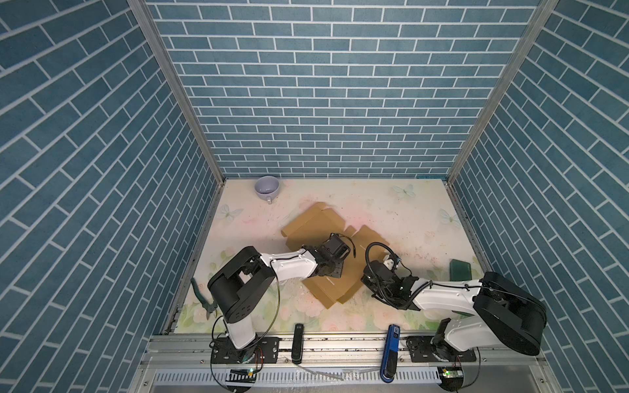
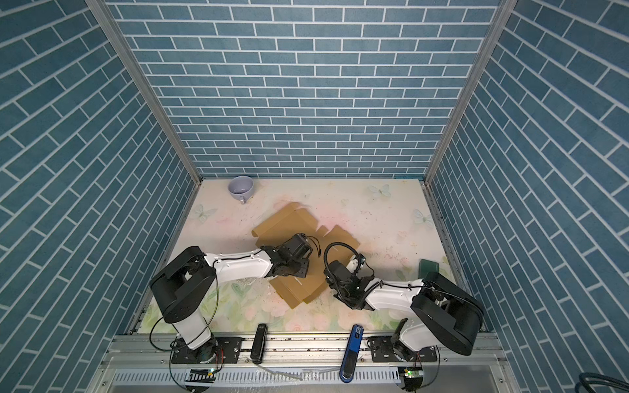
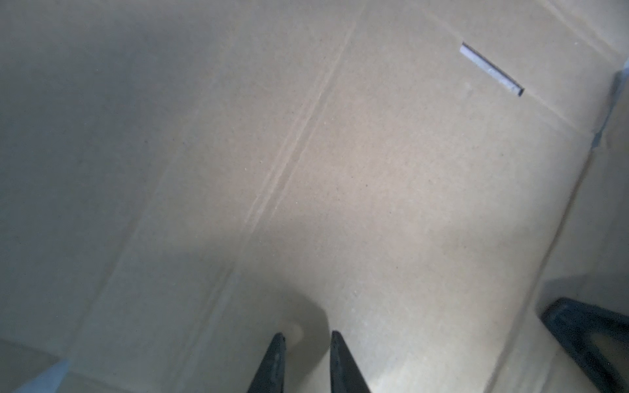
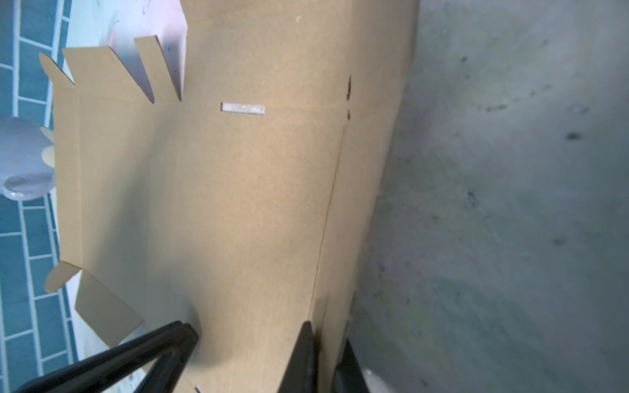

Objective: Fold the paper box

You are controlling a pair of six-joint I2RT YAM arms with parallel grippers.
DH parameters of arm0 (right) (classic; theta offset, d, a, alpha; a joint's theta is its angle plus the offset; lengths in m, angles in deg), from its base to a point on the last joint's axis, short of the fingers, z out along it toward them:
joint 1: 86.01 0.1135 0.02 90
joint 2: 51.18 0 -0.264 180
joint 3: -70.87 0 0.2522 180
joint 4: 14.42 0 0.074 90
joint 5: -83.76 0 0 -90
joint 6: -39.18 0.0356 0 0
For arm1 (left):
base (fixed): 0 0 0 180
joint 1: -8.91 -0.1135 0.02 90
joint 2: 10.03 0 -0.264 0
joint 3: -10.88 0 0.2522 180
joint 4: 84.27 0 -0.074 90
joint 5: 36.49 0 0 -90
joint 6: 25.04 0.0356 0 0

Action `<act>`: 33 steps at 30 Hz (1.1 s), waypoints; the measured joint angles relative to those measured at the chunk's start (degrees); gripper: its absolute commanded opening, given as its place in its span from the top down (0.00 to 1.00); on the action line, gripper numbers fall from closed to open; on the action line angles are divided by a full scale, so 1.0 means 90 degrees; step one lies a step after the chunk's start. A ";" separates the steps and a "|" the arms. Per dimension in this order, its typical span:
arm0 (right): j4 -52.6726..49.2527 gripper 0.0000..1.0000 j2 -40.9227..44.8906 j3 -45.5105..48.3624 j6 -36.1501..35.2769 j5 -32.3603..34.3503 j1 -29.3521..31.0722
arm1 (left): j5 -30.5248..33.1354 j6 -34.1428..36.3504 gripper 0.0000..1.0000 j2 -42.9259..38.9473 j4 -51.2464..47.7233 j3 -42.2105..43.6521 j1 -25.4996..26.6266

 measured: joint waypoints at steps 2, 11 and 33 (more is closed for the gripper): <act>-0.0165 0.91 0.0066 -0.0070 -0.0034 0.0007 0.0000 | -0.0029 0.0005 0.67 0.0036 -0.0078 -0.0087 0.0000; -0.1195 0.98 0.0707 -0.0403 -0.0573 0.0051 -0.0163 | -0.0053 0.0335 0.61 0.0223 -0.0716 -0.1224 -0.0206; -0.4180 0.99 -0.0731 -0.4265 -0.4736 -0.1974 -0.3291 | -0.0359 0.2290 0.42 -0.0211 -0.2086 -0.3706 -0.1627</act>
